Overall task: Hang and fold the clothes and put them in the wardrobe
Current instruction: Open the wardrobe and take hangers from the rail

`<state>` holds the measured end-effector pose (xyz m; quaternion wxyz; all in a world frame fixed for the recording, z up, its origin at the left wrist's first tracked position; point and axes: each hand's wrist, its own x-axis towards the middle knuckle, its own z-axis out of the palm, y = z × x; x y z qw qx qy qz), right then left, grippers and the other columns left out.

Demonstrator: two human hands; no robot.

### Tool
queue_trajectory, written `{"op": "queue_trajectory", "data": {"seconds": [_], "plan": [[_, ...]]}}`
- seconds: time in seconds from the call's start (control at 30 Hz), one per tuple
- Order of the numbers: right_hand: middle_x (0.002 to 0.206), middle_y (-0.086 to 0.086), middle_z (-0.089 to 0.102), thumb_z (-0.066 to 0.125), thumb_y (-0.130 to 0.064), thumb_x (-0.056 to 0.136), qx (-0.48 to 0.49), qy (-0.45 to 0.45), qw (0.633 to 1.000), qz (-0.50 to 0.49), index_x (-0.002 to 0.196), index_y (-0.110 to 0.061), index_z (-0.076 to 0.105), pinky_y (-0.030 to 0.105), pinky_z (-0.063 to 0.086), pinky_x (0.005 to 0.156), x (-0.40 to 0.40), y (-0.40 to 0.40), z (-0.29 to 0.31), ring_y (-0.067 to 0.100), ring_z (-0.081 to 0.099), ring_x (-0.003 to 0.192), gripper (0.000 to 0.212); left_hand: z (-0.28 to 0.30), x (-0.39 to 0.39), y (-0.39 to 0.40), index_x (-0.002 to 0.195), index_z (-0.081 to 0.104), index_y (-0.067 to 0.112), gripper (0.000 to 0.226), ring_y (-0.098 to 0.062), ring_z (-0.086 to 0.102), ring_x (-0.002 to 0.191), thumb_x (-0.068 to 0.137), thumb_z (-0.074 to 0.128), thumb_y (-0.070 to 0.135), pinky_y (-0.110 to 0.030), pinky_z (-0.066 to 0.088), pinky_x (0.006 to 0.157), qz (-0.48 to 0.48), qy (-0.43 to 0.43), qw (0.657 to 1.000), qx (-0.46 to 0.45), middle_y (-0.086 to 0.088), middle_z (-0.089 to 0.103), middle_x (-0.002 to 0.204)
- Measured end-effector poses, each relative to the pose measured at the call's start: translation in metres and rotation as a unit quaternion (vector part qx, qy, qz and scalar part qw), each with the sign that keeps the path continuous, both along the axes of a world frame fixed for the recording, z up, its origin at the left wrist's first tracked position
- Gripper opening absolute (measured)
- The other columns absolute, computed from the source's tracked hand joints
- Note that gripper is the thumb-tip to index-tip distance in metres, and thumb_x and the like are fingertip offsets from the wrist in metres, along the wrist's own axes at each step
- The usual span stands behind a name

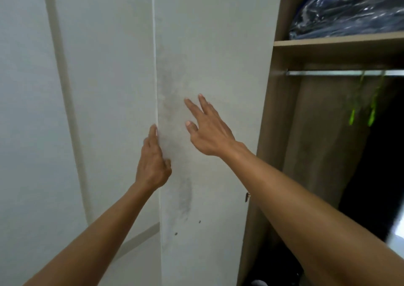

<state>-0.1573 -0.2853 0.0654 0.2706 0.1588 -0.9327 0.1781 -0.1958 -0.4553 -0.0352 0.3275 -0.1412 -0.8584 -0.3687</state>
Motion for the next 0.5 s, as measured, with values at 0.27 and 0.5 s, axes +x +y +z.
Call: {"op": "queue_trajectory", "data": {"seconds": [0.27,0.5], "plan": [[0.162,0.002,0.025,0.038,-0.035,0.105,-0.027,0.000,0.994,-0.109,0.150,-0.024,0.037,0.043,0.029,0.117,0.089,0.111,-0.020,0.025,0.028,0.147,0.046,0.012,0.062,0.103,0.140,0.041,0.007,0.072,-0.037,0.035,0.132,0.075,0.071,0.010,-0.049,0.041,0.106,-0.015,0.196,0.980,-0.015,-0.018,0.037,0.144],[0.143,0.008,0.044,0.048,-0.029,0.097,0.034,-0.009,0.957,-0.288,0.131,-0.014,0.057,0.049,0.046,0.103,0.165,0.240,-0.017,0.034,0.049,0.127,0.038,0.002,0.093,0.252,0.133,0.046,0.019,0.057,-0.013,0.051,0.108,0.083,0.073,0.014,-0.026,0.047,0.088,-0.246,0.010,0.969,0.027,-0.001,0.039,0.133]]}}
